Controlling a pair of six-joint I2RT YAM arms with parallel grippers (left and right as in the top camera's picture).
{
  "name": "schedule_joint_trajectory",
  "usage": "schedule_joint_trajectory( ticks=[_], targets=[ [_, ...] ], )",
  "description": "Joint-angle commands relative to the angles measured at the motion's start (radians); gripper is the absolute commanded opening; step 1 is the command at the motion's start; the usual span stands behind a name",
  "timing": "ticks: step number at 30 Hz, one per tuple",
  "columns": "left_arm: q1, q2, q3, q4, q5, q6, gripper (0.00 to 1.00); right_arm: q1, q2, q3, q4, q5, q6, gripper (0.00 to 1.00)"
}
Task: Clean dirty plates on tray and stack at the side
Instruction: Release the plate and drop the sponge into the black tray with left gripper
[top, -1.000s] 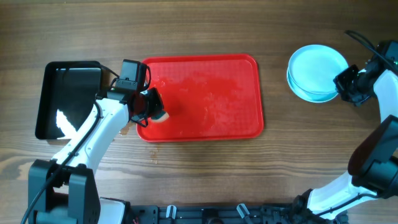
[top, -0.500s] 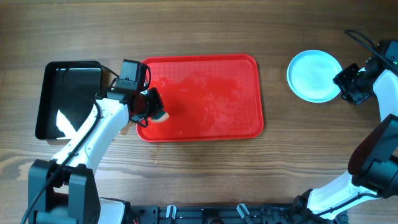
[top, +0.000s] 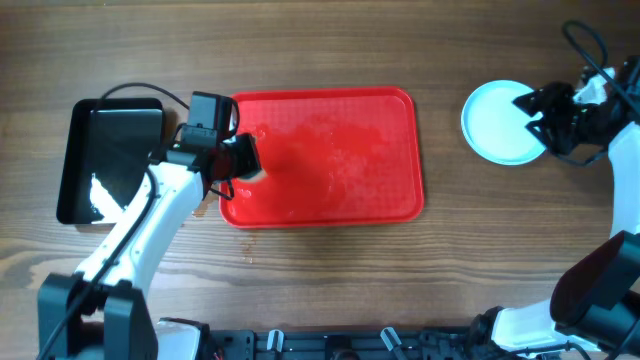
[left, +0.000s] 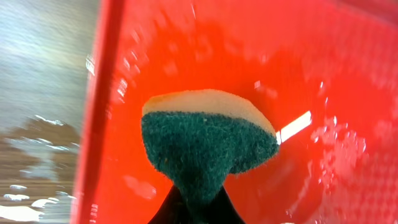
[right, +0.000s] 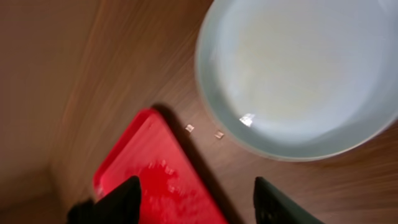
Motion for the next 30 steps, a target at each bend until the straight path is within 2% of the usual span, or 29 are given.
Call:
schedule_joint_trajectory(
  ticks=[1, 3, 5, 13, 15, 22, 23, 24, 25, 26, 27, 30],
  targets=[
    [0.049, -0.076, 0.047, 0.023, -0.23, -0.006, 0.04, 0.073, -0.003, -0.013, -0.02, -0.076, -0.068, 0.62],
    [0.094, -0.08, 0.047, 0.034, -0.325, -0.037, 0.04, 0.114, -0.003, -0.029, -0.021, -0.053, -0.074, 0.63],
    [0.154, -0.077, 0.047, 0.045, -0.349, -0.056, 0.04, 0.161, -0.003, -0.043, -0.02, -0.026, -0.074, 0.63],
    [0.362, -0.008, 0.047, 0.115, -0.341, -0.089, 0.04, 0.343, -0.003, -0.096, 0.037, -0.008, -0.074, 0.64],
    [0.395, 0.024, 0.047, 0.138, -0.342, -0.089, 0.07, 0.378, -0.003, -0.095, 0.041, 0.003, -0.073, 0.64],
    [0.527, 0.124, 0.047, 0.182, -0.339, -0.116, 0.06, 0.431, -0.003, -0.095, 0.056, 0.003, -0.069, 0.64],
    [0.54, 0.132, 0.047, 0.182, -0.327, -0.116, 0.1, 0.431, -0.003, -0.095, 0.056, 0.003, -0.069, 0.64],
    [0.55, 0.137, 0.047, 0.182, -0.311, -0.116, 0.2, 0.43, -0.003, -0.095, 0.056, 0.003, -0.069, 0.64],
    [0.562, 0.142, 0.047, 0.183, -0.281, -0.116, 0.4, 0.431, -0.003, -0.095, 0.056, 0.002, -0.069, 0.64],
    [0.575, 0.143, 0.047, 0.188, -0.244, -0.116, 0.64, 0.43, -0.003, -0.095, 0.056, 0.003, -0.069, 0.65],
    [0.588, 0.143, 0.047, 0.198, -0.201, -0.116, 0.82, 0.43, -0.003, -0.095, 0.056, 0.002, -0.07, 0.65],
    [0.595, 0.135, 0.047, 0.204, -0.164, -0.116, 0.83, 0.431, -0.003, -0.095, 0.052, 0.002, -0.07, 0.65]
  ],
)
